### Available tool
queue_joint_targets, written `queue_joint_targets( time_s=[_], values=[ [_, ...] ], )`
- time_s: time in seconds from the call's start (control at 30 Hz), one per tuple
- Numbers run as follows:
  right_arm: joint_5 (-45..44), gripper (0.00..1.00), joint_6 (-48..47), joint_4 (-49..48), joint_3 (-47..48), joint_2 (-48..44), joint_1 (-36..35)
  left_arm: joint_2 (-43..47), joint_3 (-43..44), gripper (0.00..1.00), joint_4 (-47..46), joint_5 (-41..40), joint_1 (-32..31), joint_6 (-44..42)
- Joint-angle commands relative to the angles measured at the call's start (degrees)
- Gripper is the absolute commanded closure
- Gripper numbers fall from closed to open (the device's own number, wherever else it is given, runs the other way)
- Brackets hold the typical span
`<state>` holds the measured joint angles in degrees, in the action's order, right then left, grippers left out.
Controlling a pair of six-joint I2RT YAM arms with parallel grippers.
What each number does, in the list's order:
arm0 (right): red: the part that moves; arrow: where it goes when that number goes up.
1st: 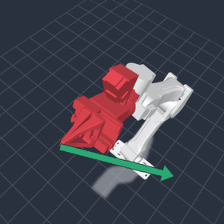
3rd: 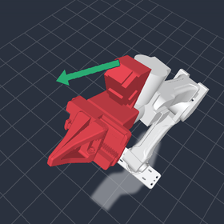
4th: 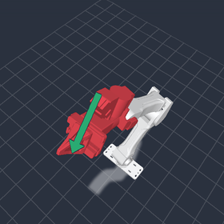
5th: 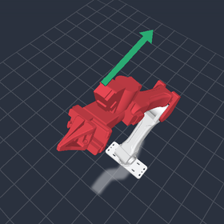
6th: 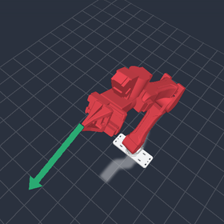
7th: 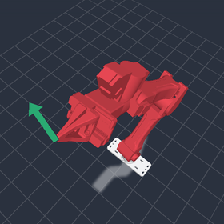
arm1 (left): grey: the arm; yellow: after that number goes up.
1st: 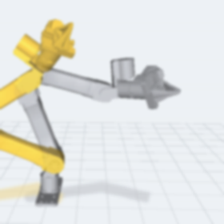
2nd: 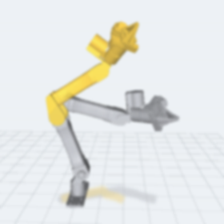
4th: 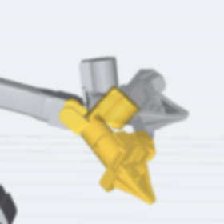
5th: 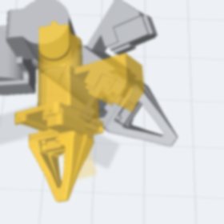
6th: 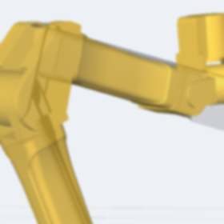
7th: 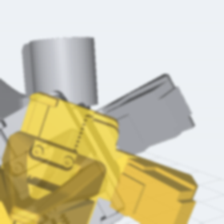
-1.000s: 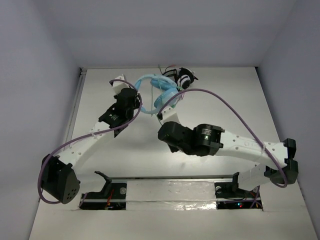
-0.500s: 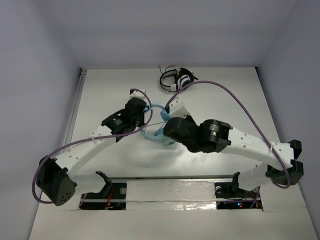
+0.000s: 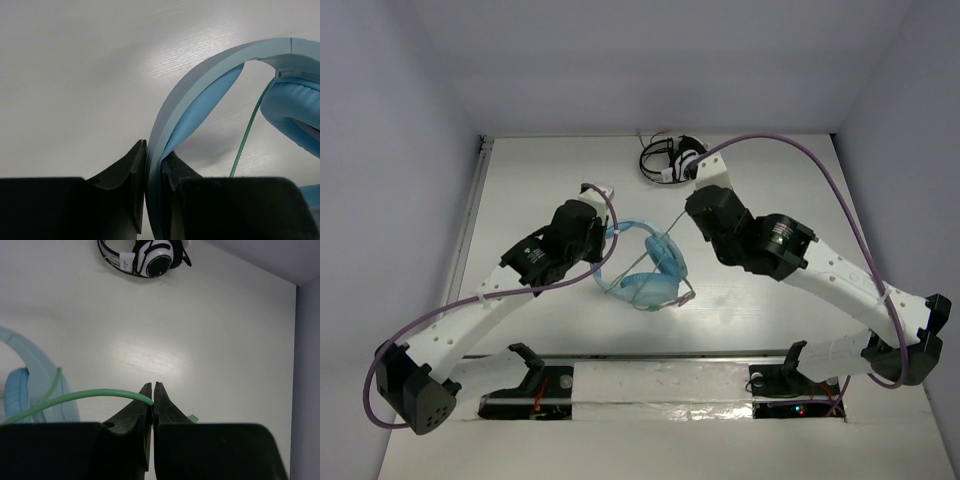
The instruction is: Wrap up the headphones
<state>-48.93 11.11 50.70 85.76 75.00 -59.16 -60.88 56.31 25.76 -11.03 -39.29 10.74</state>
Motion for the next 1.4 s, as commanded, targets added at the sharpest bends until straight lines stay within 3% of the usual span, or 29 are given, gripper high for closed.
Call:
queue_joint_targets(
  time_s=[0.0,0.27,0.4,0.67,0.87,1.07,1.2,1.37],
  values=[
    [3.29,1.00,-5.48,-10.34,0.90,-0.21,3.77,1.20,-0.85,1.00,-3.34,7.76,-0.09,-2.74],
    [10.25,1.00,-7.25,-15.97,-0.32,3.57,9.05,1.64,1.60,1.00,-5.10,15.94,-0.09,-3.54],
    [13.94,1.00,-5.85,-19.49,-2.08,3.57,12.04,1.82,3.01,1.00,-4.84,15.86,-0.09,-3.27],
    [24.39,1.00,1.70,-25.55,-13.05,-1.08,14.94,4.19,6.17,1.00,-8.35,18.67,0.52,-0.55],
    [32.92,1.00,7.60,-33.90,-23.96,-6.97,15.47,2.26,10.65,1.00,-12.83,24.11,2.81,1.73],
    [41.88,1.00,11.82,-42.60,-30.64,-10.05,17.23,0.94,9.78,1.00,-21.16,30.25,9.48,7.70],
    [45.84,0.93,15.59,-53.64,-36.08,-11.54,17.84,0.85,7.85,1.00,-25.40,33.61,12.91,13.59],
    [50.77,0.87,18.06,-64.31,-41.45,-10.14,19.96,-0.20,9.86,1.00,-26.38,34.50,12.92,14.39]
  ],
)
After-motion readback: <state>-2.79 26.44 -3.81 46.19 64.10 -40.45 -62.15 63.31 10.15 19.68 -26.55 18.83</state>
